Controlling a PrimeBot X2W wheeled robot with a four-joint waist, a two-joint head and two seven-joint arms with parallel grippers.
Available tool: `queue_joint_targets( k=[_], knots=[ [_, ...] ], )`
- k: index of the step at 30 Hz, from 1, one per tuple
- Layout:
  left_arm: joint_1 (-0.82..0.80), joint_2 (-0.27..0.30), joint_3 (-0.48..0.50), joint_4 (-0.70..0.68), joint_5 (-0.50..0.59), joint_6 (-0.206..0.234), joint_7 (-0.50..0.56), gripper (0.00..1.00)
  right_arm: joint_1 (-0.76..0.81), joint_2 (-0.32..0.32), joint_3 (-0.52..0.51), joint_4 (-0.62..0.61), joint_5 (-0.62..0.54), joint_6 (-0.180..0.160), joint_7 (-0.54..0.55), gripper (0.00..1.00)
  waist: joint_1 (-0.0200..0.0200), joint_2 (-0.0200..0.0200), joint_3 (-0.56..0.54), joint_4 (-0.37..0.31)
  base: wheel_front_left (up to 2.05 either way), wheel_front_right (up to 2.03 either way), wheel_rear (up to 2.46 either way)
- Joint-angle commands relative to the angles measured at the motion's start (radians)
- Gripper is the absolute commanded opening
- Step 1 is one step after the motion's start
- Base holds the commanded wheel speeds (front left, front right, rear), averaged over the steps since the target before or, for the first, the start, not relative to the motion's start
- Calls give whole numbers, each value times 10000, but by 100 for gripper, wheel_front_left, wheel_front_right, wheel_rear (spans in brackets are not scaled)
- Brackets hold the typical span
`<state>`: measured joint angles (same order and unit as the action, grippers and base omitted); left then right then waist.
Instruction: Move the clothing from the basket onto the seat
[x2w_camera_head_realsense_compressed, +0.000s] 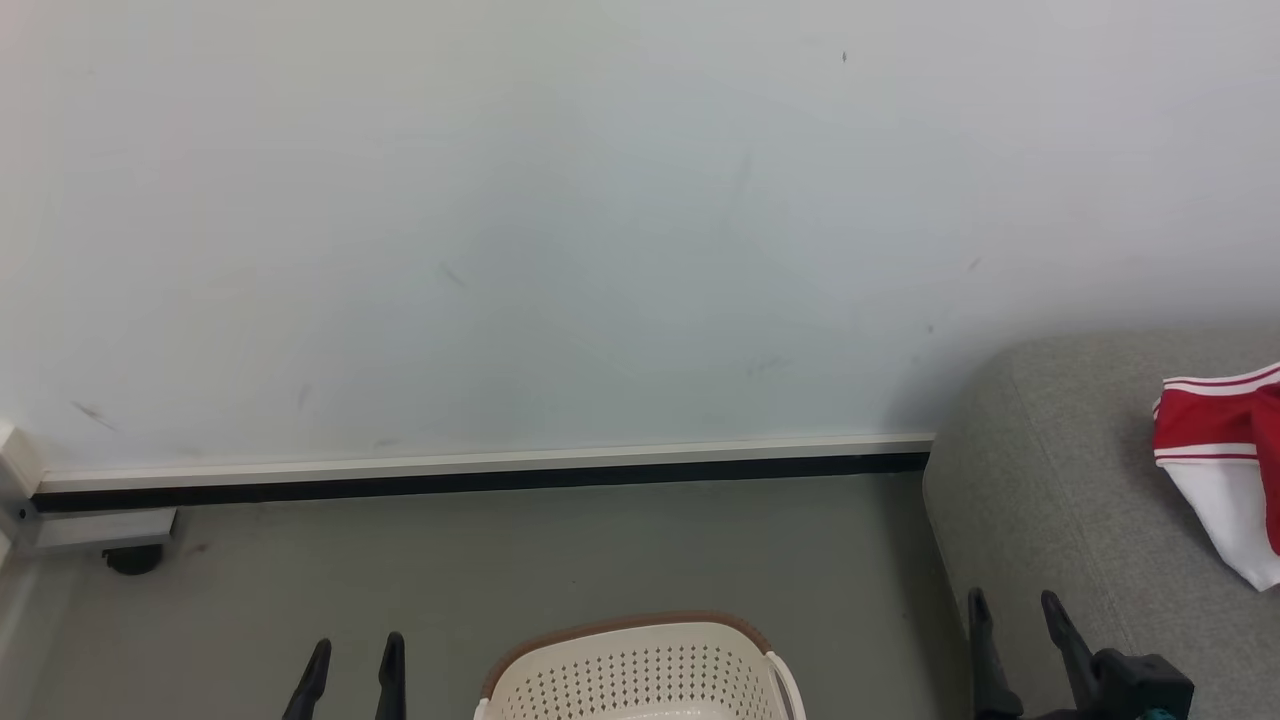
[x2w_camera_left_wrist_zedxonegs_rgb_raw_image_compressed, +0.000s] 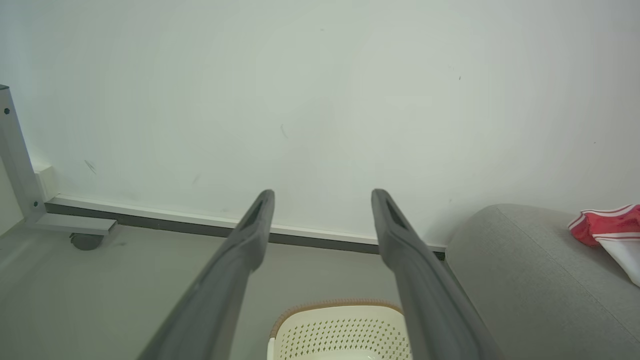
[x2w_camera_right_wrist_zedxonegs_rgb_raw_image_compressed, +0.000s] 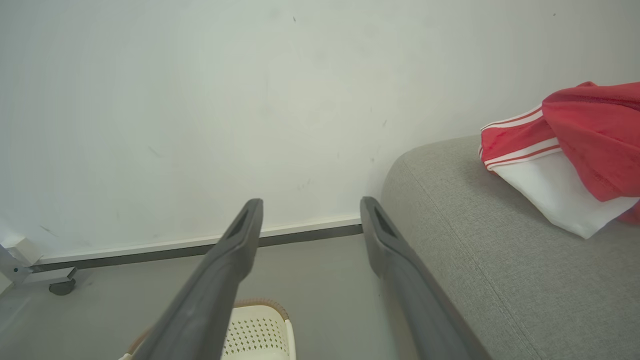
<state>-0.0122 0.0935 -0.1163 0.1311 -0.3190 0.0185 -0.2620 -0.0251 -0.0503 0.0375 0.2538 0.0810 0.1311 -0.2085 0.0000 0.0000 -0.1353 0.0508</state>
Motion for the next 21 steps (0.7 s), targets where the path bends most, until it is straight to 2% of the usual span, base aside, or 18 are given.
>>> queue_joint_targets(
  k=[1,8,21],
  knots=[
    [253,-3,102,16,192,-182,-43,100,198,0,102,93,8,-6,-122,100,0,0,-3,11,0,0,0],
    [620,-104,551,246,704,-581,-43,100,417,-1,598,205,68,-6,-290,100,0,0,45,-104,0,0,0],
    [759,-335,973,323,1103,-663,-44,100,250,0,784,422,140,-6,-304,100,0,0,115,-327,0,0,0]
  ],
)
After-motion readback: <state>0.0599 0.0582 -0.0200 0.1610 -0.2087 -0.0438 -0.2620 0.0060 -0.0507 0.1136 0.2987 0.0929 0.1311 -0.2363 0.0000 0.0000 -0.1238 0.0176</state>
